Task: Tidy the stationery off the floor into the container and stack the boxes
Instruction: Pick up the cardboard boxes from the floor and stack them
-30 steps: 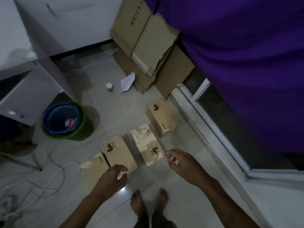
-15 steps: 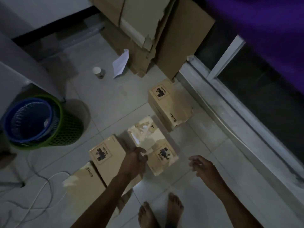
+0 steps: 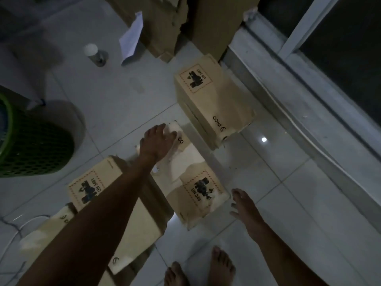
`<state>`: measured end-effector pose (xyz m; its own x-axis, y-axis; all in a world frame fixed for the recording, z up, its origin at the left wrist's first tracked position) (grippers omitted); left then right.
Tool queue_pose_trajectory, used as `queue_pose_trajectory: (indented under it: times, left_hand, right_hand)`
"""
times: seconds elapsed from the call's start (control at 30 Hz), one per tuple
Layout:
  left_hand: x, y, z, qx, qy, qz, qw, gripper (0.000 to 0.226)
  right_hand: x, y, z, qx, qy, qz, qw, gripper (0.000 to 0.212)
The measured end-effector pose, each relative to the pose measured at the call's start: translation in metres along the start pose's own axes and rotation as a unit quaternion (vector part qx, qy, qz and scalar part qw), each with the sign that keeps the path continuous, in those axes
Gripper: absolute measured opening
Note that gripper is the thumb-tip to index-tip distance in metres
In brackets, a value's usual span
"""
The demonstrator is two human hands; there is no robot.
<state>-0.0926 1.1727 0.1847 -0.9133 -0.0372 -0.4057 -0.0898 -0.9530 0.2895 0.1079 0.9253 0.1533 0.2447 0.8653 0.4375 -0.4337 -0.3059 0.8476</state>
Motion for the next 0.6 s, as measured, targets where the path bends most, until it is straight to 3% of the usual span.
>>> queue_pose_trajectory:
  times: [0.13,0.23,0.3,0.37,0.43,0.5,0.6]
  left_hand:
    - [0.024,-0.003,-0.001,0.054,-0.003,0.051,0.997,0.066]
    - [0.021,0.013,0.000,0.113,-0.191,-0.037,0.974,0.065]
    - [0.018,0.029,0.000,0.104,-0.202,-0.084,0.970,0.060]
    - [0.010,0.059,0.000,0.102,-0.082,-0.092,0.987,0.051]
    - [0.002,0.084,0.013,0.092,0.105,0.004,0.990,0.049]
    - [-0.005,0.106,0.020,0.196,0.154,0.134,0.959,0.075]
    - [-0.028,0.136,0.039,0.251,0.188,0.134,0.940,0.077]
  right_hand:
    - [-0.025,0.005,-0.016,0.053,-0.157,-0.104,0.981,0.047]
    - [-0.035,0.017,-0.011,0.030,-0.206,-0.155,0.966,0.049]
    - [-0.041,0.025,-0.006,0.011,-0.214,-0.177,0.960,0.047]
    - [-0.049,0.039,0.011,-0.021,-0.233,-0.180,0.955,0.043]
    - [-0.059,0.057,0.033,-0.061,-0.264,-0.172,0.947,0.040]
    - [-0.066,0.074,0.058,-0.103,-0.280,-0.157,0.942,0.037]
    - [-0.069,0.105,0.098,-0.129,-0.289,-0.109,0.942,0.034]
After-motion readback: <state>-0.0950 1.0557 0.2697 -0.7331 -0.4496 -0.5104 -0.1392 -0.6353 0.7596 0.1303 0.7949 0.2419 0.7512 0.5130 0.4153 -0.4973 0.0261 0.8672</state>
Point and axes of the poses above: each hand's wrist, its own y-axis away from the middle knuckle, its own z-axis out of the back of the hand, x = y × z, the point moved 3 cm from there along -y, towards the middle knuckle, and after that the axes turned 10 degrees about -x, right-handed, at the moved point
